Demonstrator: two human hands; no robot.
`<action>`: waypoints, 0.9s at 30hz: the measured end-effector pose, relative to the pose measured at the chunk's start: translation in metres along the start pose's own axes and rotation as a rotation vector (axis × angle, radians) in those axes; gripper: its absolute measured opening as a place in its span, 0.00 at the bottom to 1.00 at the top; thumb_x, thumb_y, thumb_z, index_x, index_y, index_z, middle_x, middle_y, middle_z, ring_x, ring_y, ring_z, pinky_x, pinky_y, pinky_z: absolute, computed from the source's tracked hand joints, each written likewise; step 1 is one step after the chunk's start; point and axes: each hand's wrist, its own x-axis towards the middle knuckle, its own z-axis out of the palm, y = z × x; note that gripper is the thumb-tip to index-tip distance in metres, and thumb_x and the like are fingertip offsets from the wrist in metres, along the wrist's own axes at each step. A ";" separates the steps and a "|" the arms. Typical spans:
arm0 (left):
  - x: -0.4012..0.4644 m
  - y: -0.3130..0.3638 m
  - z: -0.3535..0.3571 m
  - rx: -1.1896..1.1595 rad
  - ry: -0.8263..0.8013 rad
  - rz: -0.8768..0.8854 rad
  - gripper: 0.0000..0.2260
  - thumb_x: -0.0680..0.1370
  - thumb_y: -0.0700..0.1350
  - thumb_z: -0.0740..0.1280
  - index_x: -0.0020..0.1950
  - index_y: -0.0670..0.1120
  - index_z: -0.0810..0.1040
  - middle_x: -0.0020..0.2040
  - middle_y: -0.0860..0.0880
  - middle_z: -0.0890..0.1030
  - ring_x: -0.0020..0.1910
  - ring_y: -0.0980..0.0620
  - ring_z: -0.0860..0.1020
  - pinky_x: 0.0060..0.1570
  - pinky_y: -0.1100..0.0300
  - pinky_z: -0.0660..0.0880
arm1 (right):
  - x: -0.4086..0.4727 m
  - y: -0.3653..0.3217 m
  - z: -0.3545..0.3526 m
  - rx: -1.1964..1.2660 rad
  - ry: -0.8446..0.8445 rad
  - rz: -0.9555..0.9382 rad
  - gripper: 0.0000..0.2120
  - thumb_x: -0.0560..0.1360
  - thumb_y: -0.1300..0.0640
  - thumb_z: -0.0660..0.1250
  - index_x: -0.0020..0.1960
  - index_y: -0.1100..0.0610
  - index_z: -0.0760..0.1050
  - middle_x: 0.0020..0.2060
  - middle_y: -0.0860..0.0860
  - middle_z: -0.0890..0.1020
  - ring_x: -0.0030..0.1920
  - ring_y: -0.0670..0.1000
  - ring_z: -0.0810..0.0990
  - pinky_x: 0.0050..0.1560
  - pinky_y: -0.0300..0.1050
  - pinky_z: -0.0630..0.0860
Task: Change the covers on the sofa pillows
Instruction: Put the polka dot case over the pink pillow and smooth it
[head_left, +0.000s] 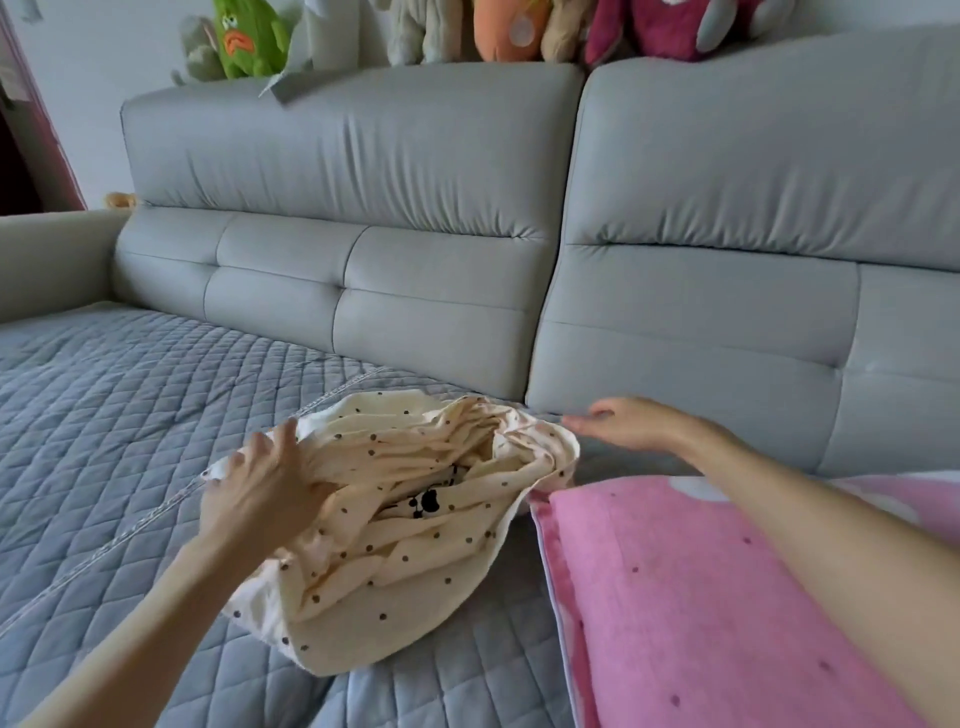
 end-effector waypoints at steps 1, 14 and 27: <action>-0.011 0.008 -0.005 0.063 0.007 0.058 0.35 0.74 0.59 0.64 0.74 0.50 0.49 0.70 0.44 0.61 0.68 0.42 0.64 0.62 0.43 0.65 | -0.014 0.016 -0.011 -0.070 -0.037 0.039 0.36 0.68 0.26 0.54 0.55 0.55 0.76 0.55 0.50 0.79 0.53 0.51 0.76 0.55 0.45 0.72; -0.190 0.151 0.001 -1.257 -0.621 0.322 0.45 0.60 0.68 0.69 0.72 0.55 0.59 0.62 0.64 0.72 0.57 0.70 0.72 0.56 0.75 0.68 | -0.153 0.059 -0.019 0.355 -0.015 0.056 0.51 0.45 0.20 0.67 0.50 0.61 0.80 0.41 0.48 0.82 0.41 0.45 0.79 0.45 0.40 0.71; -0.109 0.131 -0.250 -0.870 0.235 0.595 0.06 0.76 0.48 0.67 0.45 0.47 0.78 0.39 0.51 0.78 0.41 0.54 0.73 0.43 0.60 0.69 | -0.241 -0.063 -0.161 1.282 -0.058 -0.360 0.15 0.79 0.47 0.59 0.45 0.57 0.78 0.34 0.52 0.83 0.33 0.47 0.82 0.38 0.37 0.79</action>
